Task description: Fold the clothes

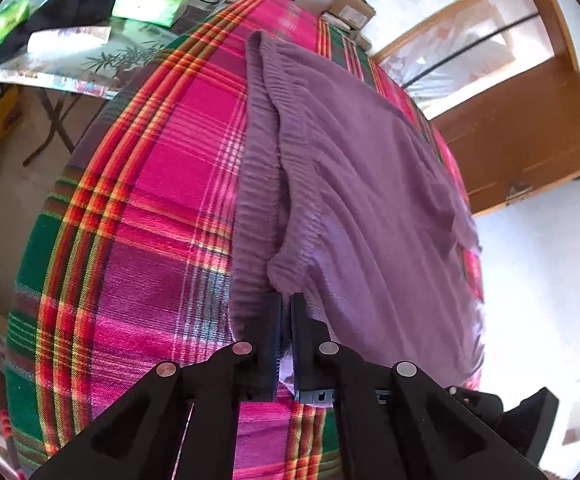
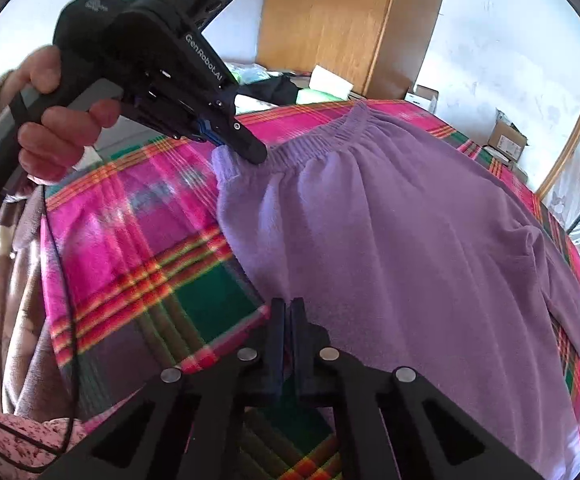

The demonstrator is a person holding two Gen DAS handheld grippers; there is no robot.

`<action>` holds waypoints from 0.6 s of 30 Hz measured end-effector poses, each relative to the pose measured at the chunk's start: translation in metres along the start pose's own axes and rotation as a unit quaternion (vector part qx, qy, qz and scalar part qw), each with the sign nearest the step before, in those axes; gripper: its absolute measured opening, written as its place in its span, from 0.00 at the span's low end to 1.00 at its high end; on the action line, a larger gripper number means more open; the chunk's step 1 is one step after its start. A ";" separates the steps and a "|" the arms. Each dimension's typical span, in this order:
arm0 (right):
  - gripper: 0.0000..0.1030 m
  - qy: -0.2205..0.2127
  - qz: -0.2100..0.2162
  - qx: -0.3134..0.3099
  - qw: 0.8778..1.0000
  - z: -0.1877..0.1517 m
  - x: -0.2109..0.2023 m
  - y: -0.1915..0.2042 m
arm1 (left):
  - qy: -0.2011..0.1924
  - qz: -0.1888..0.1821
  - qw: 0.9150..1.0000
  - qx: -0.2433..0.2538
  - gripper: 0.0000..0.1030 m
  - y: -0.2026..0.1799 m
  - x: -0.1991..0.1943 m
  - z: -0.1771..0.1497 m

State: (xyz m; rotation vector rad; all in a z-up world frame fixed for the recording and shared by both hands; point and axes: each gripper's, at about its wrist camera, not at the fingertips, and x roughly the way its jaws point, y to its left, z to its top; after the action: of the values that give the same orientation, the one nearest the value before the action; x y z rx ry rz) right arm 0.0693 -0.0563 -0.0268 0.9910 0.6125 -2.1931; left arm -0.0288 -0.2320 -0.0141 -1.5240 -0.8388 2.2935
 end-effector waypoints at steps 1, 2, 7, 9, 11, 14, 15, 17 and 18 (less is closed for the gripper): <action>0.03 -0.003 0.002 -0.003 1.000 0.001 0.000 0.001 | -0.005 -0.001 1.000 -0.003 0.04 0.002 -0.003 -0.001; 0.03 -0.007 0.005 -0.006 1.000 0.003 -0.003 0.003 | -0.011 -0.005 1.000 -0.007 0.04 0.004 -0.006 -0.001; 0.03 -0.031 0.016 -0.014 0.999 0.013 -0.015 0.012 | -0.047 -0.028 0.998 -0.024 0.04 0.017 -0.029 -0.005; 0.03 -0.022 0.026 -0.005 0.999 0.012 -0.009 0.012 | -0.057 -0.031 0.997 -0.034 0.04 0.024 -0.033 -0.009; 0.03 -0.008 0.033 0.002 0.999 0.011 -0.001 0.012 | -0.063 -0.036 0.996 -0.048 0.04 0.034 -0.032 -0.013; 0.03 -0.013 0.030 0.001 0.999 0.014 -0.001 0.015 | -0.057 -0.029 0.996 -0.069 0.04 0.046 -0.025 -0.017; 0.03 -0.017 0.029 0.002 0.999 0.017 -0.003 0.016 | -0.058 -0.027 0.995 -0.072 0.04 0.047 -0.024 -0.017; 0.03 -0.026 0.029 0.004 0.999 0.021 -0.005 0.015 | -0.067 -0.020 0.995 -0.064 0.04 0.041 -0.026 -0.014; 0.03 -0.027 0.030 0.005 0.999 0.023 -0.004 0.015 | -0.074 -0.016 0.995 -0.059 0.04 0.038 -0.029 -0.011</action>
State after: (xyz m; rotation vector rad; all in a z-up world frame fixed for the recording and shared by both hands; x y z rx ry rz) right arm 0.0714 -0.0795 -0.0121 0.9395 0.5406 -2.1658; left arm -0.0028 -0.2734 -0.0182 -1.3883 -1.0463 2.3963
